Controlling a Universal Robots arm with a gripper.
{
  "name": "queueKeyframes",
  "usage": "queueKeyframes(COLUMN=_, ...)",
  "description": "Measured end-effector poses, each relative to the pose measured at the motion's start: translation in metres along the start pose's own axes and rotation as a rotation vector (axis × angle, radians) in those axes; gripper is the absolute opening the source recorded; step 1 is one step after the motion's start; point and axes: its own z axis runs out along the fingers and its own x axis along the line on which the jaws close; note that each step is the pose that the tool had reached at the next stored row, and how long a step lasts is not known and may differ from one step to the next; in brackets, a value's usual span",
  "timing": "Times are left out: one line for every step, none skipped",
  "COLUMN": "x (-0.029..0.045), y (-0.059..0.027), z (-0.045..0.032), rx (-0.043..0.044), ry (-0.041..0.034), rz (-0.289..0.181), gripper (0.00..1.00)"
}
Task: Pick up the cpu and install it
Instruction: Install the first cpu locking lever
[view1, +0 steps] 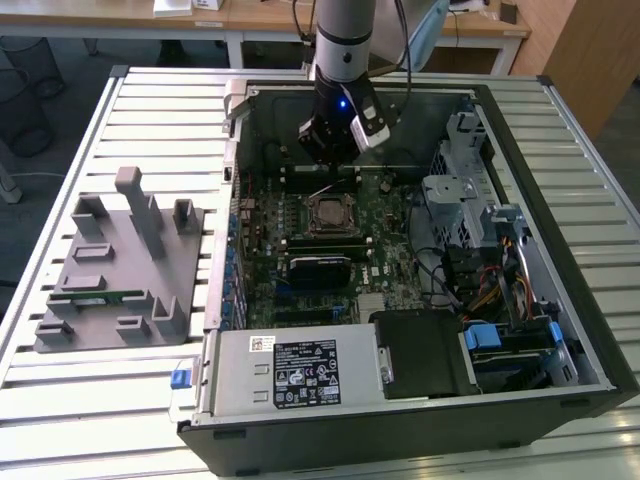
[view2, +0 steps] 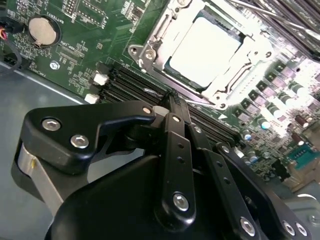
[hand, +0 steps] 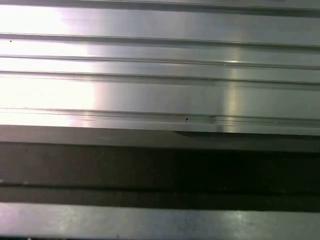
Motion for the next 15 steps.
queueKeyframes(x=-0.001, y=0.0001, z=0.0008, rx=0.0, ry=0.0, rz=0.0, gripper=0.11)
queueKeyframes(x=-0.0018, y=0.0001, z=0.0017, rx=0.0, ry=0.0, rz=0.0, gripper=0.11)
queueKeyframes(x=-0.0026, y=0.0001, z=0.0025, rx=-0.0001, ry=0.0001, rz=0.0, gripper=0.11)
queueKeyframes(x=-0.0033, y=0.0001, z=0.0032, rx=-0.0001, ry=0.0001, rz=0.0, gripper=0.11)
queueKeyframes(x=-0.004, y=0.0001, z=0.004, rx=0.0, ry=0.0001, rz=0.0, gripper=0.11)
queueKeyframes(x=-0.0048, y=0.0001, z=0.0051, rx=0.0, ry=0.0002, rz=0.0, gripper=0.11)
queueKeyframes(x=-0.0055, y=0.0, z=0.006, rx=0.0001, ry=0.0002, rz=0.0, gripper=0.11)
queueKeyframes(x=-0.0062, y=0.0, z=0.007, rx=0.0, ry=0.0002, rz=0.0, gripper=0.11)
queueKeyframes(x=-0.007, y=-0.0001, z=0.008, rx=0.0, ry=0.0002, rz=0.0, gripper=0.11)
queueKeyframes(x=-0.0077, y=-0.0001, z=0.0089, rx=0.0, ry=0.0003, rz=0.0, gripper=0.11)
queueKeyframes(x=-0.0083, y=-0.0002, z=0.0098, rx=0.0, ry=0.0003, rz=0.0, gripper=0.11)
queueKeyframes(x=-0.009, y=-0.0002, z=0.0106, rx=0.0, ry=0.0005, rz=0.0, gripper=0.11)
queueKeyframes(x=-0.0094, y=-0.0002, z=0.0113, rx=0.0, ry=0.0005, rz=0.0, gripper=0.11)
queueKeyframes(x=-0.0097, y=-0.0003, z=0.0121, rx=0.0, ry=0.0005, rz=0.0, gripper=0.11)
queueKeyframes(x=-0.0098, y=-0.0003, z=0.0129, rx=0.0, ry=0.0005, rz=0.0, gripper=0.11)
